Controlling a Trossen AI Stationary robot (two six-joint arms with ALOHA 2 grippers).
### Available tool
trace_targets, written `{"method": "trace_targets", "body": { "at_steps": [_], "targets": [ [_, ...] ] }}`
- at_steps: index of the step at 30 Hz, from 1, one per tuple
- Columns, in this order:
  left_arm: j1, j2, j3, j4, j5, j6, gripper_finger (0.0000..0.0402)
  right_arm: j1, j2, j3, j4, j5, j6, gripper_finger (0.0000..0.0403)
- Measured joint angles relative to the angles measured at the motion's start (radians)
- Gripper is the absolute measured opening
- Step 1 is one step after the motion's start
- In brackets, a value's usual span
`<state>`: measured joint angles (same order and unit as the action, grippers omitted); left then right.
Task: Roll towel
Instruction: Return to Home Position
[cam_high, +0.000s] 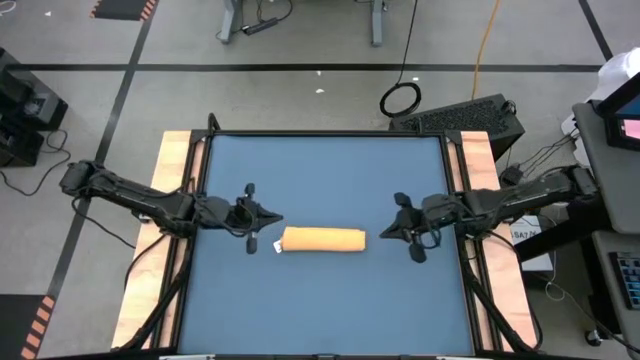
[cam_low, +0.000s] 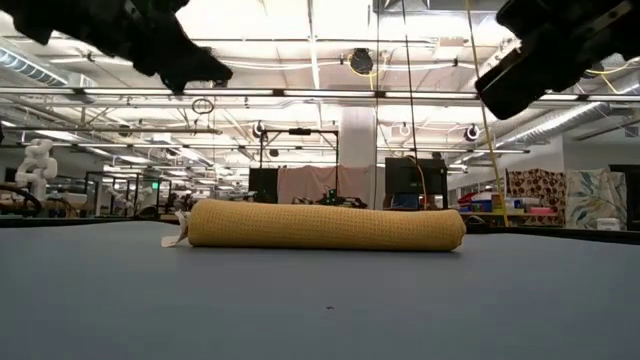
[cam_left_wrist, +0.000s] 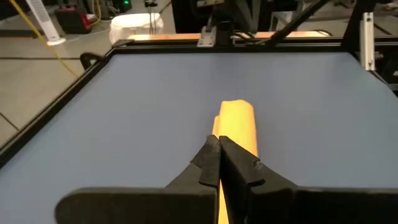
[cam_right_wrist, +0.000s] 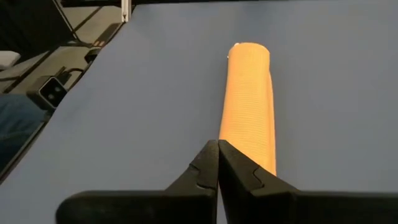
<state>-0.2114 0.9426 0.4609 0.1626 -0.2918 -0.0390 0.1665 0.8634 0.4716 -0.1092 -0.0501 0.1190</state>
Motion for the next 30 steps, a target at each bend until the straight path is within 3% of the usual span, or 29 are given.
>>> {"method": "trace_targets", "body": {
  "at_steps": [15, 20, 30],
  "targets": [
    [0.001, 0.001, -0.27, 0.318, -0.002, -0.12, 0.0005, -0.001, -0.299, -0.254, 0.106, 0.006, -0.038, 0.0],
    [0.001, 0.0, -0.313, 0.36, -0.002, -0.139, 0.0005, -0.001, -0.347, -0.329, 0.212, 0.006, -0.056, 0.0],
    [0.0, 0.0, -0.407, 0.467, -0.003, -0.138, 0.0005, -0.001, -0.406, -0.408, 0.255, 0.005, -0.026, 0.0]
  ]
}}
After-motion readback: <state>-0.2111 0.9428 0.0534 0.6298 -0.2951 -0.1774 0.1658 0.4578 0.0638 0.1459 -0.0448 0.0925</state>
